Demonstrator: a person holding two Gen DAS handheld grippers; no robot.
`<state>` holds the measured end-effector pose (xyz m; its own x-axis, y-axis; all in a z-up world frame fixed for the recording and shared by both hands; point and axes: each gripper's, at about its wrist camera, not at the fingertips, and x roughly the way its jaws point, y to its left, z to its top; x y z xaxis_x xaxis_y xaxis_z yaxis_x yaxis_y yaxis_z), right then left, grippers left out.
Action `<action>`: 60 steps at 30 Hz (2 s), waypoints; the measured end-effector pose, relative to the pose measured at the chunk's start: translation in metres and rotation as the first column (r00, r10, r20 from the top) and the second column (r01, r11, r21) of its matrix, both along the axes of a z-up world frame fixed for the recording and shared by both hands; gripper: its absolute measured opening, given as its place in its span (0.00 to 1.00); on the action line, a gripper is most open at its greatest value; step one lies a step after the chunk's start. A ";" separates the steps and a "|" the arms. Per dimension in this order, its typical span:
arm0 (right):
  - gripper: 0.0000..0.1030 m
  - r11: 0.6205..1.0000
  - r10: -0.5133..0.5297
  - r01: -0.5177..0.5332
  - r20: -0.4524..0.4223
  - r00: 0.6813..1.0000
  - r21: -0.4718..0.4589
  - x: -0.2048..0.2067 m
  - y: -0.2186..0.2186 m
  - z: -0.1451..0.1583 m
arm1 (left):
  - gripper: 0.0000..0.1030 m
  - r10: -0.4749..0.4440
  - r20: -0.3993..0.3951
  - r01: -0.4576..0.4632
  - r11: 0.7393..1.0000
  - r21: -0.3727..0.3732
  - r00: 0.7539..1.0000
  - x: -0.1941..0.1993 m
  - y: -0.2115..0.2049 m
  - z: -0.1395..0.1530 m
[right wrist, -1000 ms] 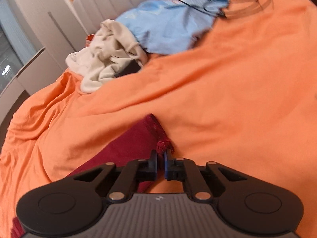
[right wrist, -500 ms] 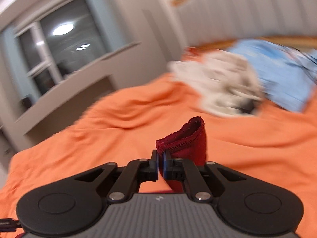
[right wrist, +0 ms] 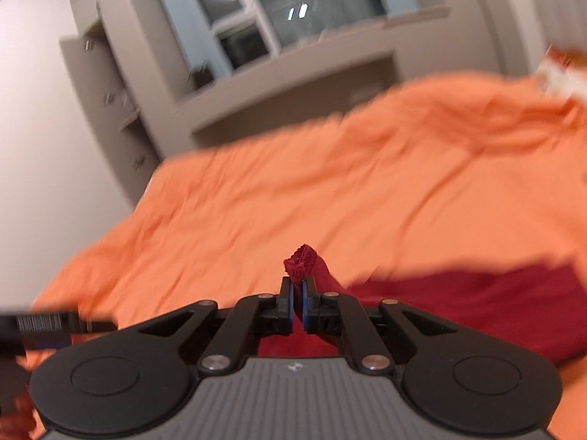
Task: Fold small clothes
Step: 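Carry the cuff across the sweater body and open the right gripper, then move the left gripper toward the cuff of the other sleeve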
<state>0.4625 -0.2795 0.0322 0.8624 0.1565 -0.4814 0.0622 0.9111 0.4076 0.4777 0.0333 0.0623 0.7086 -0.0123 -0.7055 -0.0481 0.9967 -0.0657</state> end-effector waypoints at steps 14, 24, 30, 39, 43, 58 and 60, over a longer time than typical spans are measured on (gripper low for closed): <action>0.72 0.976 0.175 -0.192 -0.161 0.971 -0.100 -0.031 0.051 -0.055 | 1.00 -0.067 -0.021 0.065 0.994 -0.093 0.998 0.000 -0.007 -0.055; 1.00 0.962 -0.084 0.047 -0.129 0.988 -0.268 -0.070 -0.103 -0.040 | 1.00 -0.219 -0.067 0.221 0.975 0.020 0.973 -0.008 -0.111 -0.117; 0.74 0.980 -0.200 0.193 -0.232 0.952 -0.051 -0.047 -0.191 -0.078 | 1.00 -0.129 -0.091 0.141 0.981 0.136 0.987 -0.004 -0.117 -0.141; 0.08 0.984 -0.158 0.172 -0.241 0.958 0.038 -0.034 -0.219 -0.096 | 1.00 -0.098 -0.136 0.113 0.988 0.105 0.986 0.004 -0.104 -0.157; 0.19 0.985 -0.171 0.167 -0.267 0.948 -0.038 -0.032 -0.215 -0.096 | 1.00 -0.099 -0.138 0.116 0.986 0.123 0.985 0.004 -0.107 -0.161; 0.50 0.798 -0.049 -0.116 -0.255 0.966 -0.591 -0.099 -0.105 -0.080 | 1.00 -0.099 -0.129 0.114 0.986 0.118 0.987 0.003 -0.107 -0.163; 0.45 0.741 -0.047 -0.127 -0.240 0.970 -0.659 -0.093 -0.092 -0.091 | 1.00 -0.099 -0.128 0.114 0.987 0.117 0.987 0.002 -0.107 -0.163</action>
